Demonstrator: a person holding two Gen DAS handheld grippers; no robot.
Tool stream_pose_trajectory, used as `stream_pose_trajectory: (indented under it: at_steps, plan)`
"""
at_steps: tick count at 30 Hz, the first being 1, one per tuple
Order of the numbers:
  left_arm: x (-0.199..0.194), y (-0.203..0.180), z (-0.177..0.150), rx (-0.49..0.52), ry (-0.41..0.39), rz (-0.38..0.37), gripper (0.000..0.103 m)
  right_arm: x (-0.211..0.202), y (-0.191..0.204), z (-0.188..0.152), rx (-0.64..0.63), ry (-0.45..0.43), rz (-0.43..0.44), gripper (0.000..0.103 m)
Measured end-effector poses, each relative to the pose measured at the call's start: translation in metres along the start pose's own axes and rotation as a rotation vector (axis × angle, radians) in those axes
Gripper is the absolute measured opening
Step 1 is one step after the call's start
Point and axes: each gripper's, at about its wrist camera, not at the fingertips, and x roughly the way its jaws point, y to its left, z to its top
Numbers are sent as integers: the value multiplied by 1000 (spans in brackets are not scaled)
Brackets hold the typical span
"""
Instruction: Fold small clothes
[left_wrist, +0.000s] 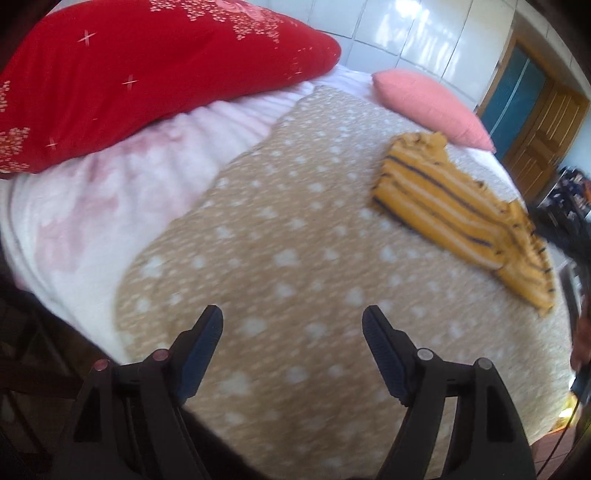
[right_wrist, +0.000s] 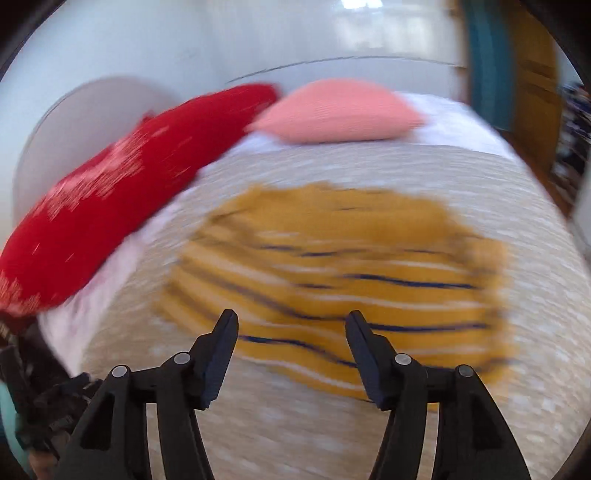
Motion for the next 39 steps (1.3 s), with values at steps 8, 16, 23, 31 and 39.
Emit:
stream_pose_trajectory:
  at_steps: [8, 16, 23, 31, 39]
  plan:
    - [-12, 37, -1, -17, -30, 88, 77, 118, 109, 26, -228, 137, -82, 67]
    - [-19, 55, 2, -49, -51, 77, 80, 190, 132, 25, -259, 210, -325, 77]
    - [-26, 61, -1, -76, -55, 82, 80, 179, 128, 27, -253, 207, -295, 19]
    - [-43, 33, -3, -21, -77, 110, 80, 104, 77, 50, -61, 86, -103, 11]
    - [-44, -26, -4, 66, -40, 44, 80, 8, -66, 56, 178, -61, -75, 7]
